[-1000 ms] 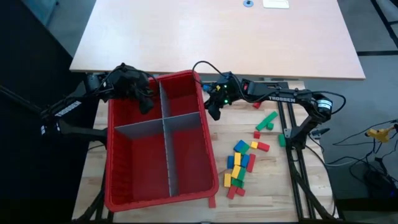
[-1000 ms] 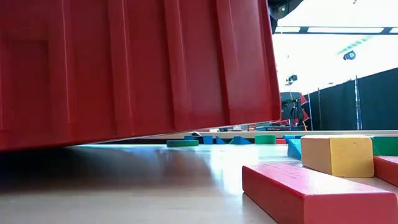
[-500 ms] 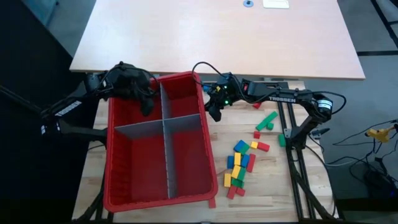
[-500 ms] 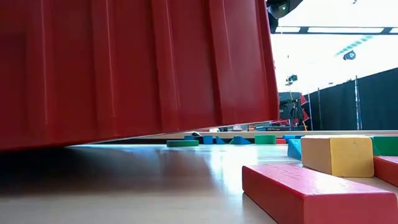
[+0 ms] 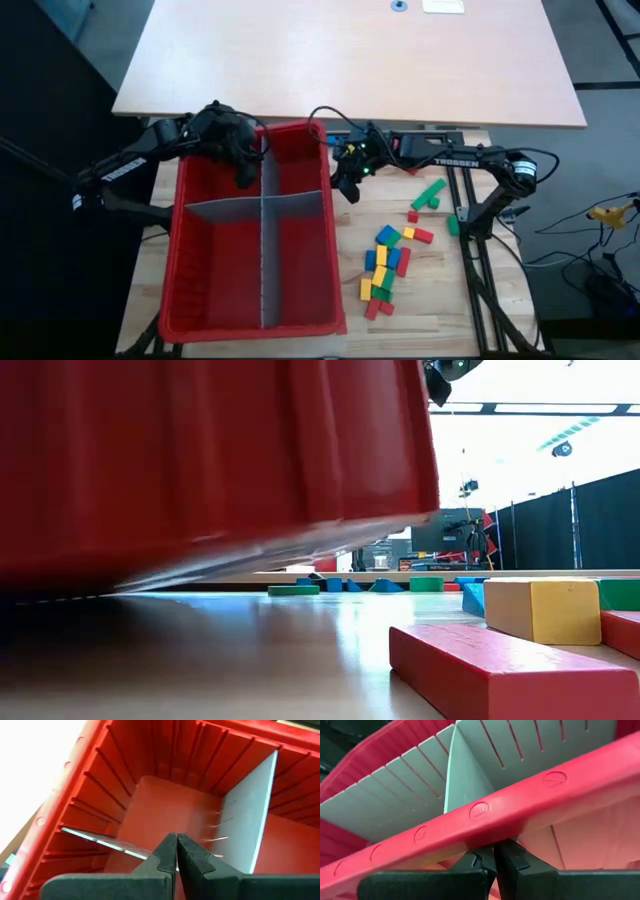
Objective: Sort blocks
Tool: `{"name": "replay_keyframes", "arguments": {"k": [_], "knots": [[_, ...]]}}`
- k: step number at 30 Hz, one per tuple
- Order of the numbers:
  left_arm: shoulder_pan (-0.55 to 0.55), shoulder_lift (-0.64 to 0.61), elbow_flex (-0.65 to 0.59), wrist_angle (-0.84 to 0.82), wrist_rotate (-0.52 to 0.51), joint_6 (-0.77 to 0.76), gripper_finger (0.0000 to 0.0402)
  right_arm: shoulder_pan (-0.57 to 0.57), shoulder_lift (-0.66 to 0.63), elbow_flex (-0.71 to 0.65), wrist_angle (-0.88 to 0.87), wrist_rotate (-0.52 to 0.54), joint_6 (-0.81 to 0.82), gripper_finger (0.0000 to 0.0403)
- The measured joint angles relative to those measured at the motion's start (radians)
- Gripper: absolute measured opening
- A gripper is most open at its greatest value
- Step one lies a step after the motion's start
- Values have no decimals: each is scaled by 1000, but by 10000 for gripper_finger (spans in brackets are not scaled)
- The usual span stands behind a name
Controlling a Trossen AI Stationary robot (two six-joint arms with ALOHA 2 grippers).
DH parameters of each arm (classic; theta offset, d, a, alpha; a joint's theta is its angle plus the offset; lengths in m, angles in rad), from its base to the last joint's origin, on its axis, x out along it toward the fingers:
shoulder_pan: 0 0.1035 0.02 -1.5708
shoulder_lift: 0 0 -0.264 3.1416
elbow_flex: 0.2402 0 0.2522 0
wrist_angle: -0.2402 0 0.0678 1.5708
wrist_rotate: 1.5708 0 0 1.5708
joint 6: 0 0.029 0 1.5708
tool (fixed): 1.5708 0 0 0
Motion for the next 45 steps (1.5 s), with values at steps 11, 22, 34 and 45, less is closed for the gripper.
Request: {"name": "replay_keyframes", "arguments": {"k": [11,22,34,45], "knots": [[1,6,0,2,-1,9,0,40,4,0,-96,-7,-7,0],[1,6,0,2,-1,9,0,74,8,0,-166,27,-10,0],[1,5,0,2,-1,9,0,88,8,0,-186,15,-48,0],[1,5,0,1,-1,14,0,71,0,33,-199,12,-82,0]]}}
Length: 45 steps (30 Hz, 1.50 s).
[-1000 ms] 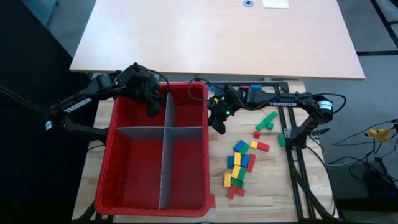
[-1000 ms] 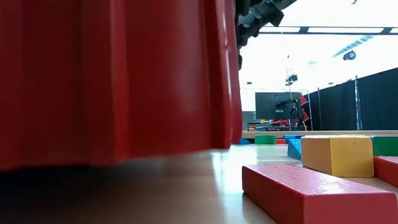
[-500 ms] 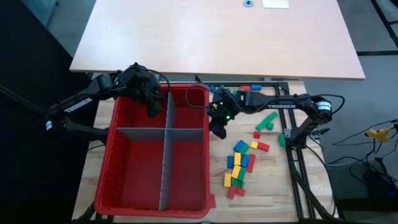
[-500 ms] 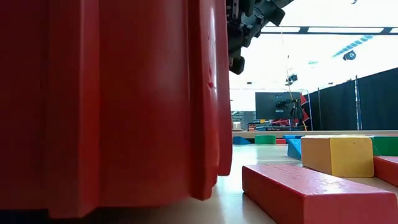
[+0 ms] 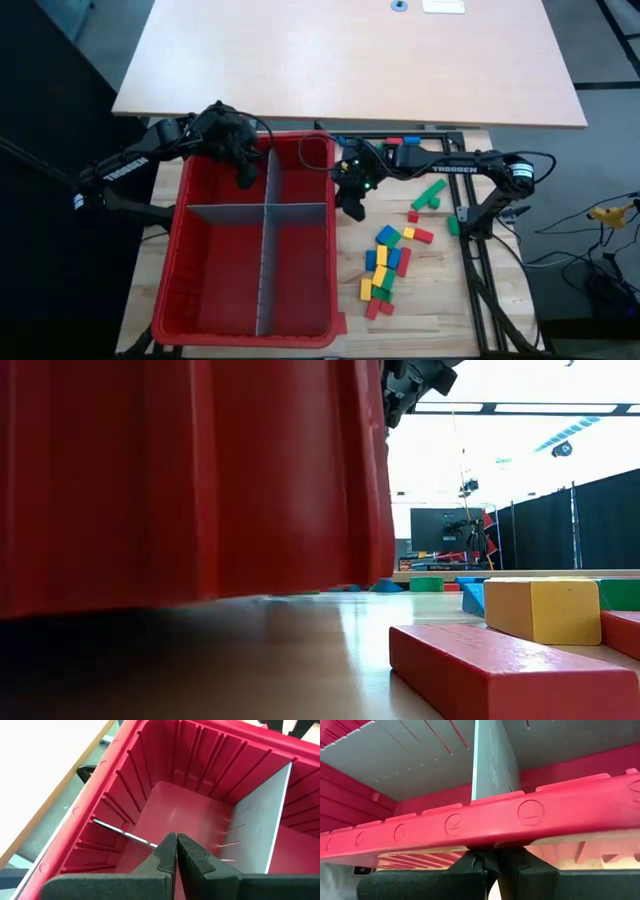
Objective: Sort blocks
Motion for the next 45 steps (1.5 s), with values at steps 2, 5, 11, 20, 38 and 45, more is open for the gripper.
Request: {"name": "replay_keyframes", "arguments": {"k": [2,5,11,20,38,45], "knots": [[0,0,0,-3,0,11,0,-1,0,5,-5,-29,-6,0],[0,-1,0,-9,0,29,0,4,0,5,-8,-53,-7,0],[0,-2,0,-10,-1,46,0,15,-5,5,-9,-60,12,0],[0,-2,0,-15,-2,51,0,36,-33,7,5,-189,20,0],[0,-6,0,-36,-1,49,0,69,-32,5,-244,-72,-86,0],[0,-11,0,-36,-1,48,0,35,-42,53,-226,-69,-113,0]]}}
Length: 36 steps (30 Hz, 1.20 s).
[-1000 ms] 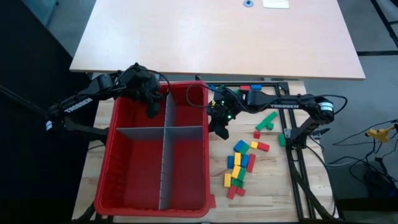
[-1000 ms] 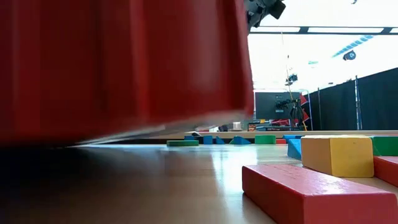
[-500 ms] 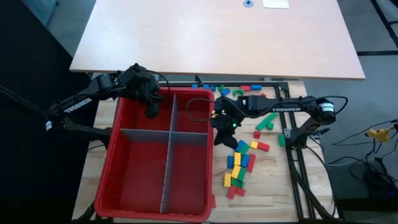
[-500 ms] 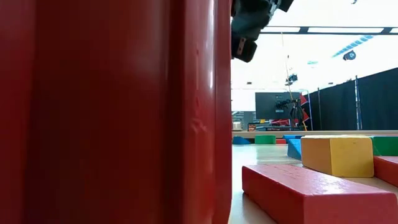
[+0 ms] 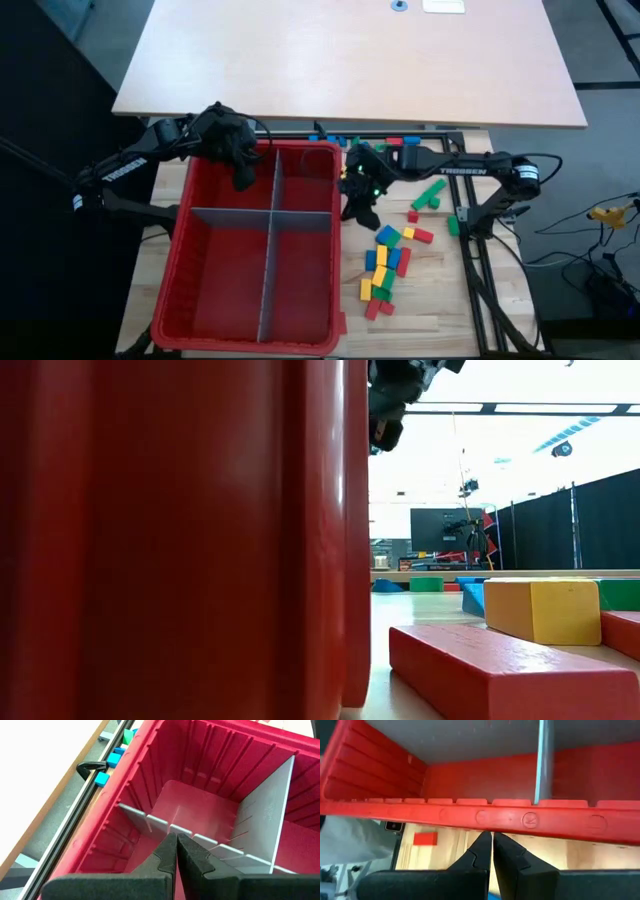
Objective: Sort blocks
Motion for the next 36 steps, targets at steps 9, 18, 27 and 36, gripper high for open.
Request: {"name": "replay_keyframes", "arguments": {"k": [9,18,27,36], "knots": [[0,-2,0,-4,0,0,0,-65,-62,99,50,15,-38,0],[0,-2,0,-7,-75,3,0,-152,-11,106,112,177,-45,0],[0,-2,0,-6,-130,3,0,-209,44,105,117,218,-25,0],[0,-2,0,-23,-130,3,0,-290,44,104,125,242,-33,0]]}}
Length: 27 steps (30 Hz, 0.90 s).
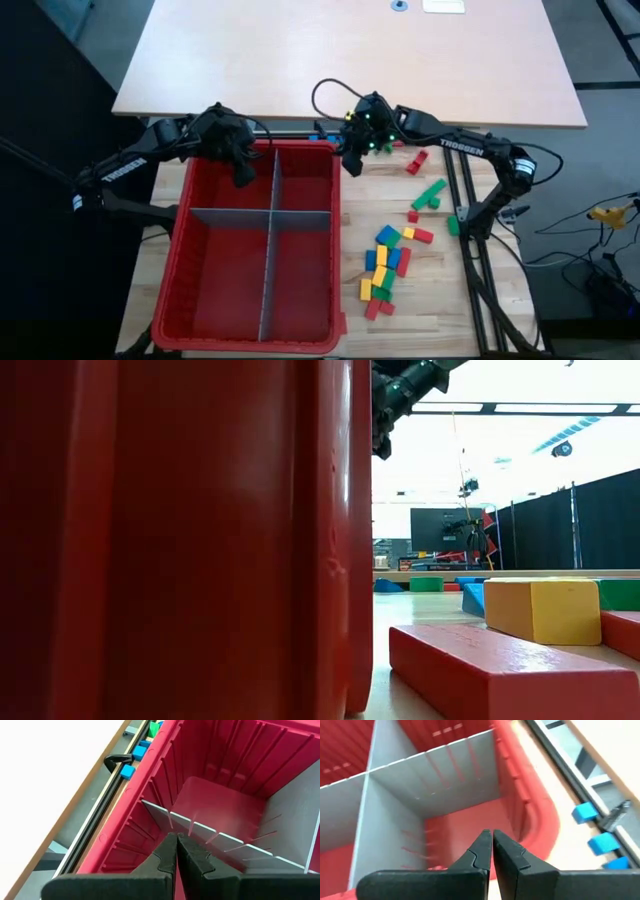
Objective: Sort blocks
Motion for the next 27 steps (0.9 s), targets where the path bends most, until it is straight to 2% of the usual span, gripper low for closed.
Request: {"name": "replay_keyframes", "arguments": {"k": [3,9,16,27], "knots": [[0,-2,0,0,-3,0,0,-29,0,-1,11,0,0,0],[1,-13,0,1,-82,0,0,-70,-3,-22,41,-12,12,0],[1,-43,0,8,-89,0,0,-78,-60,-133,137,-61,75,0],[8,-79,-11,42,-104,8,0,11,-264,-363,153,-109,89,0]]}}
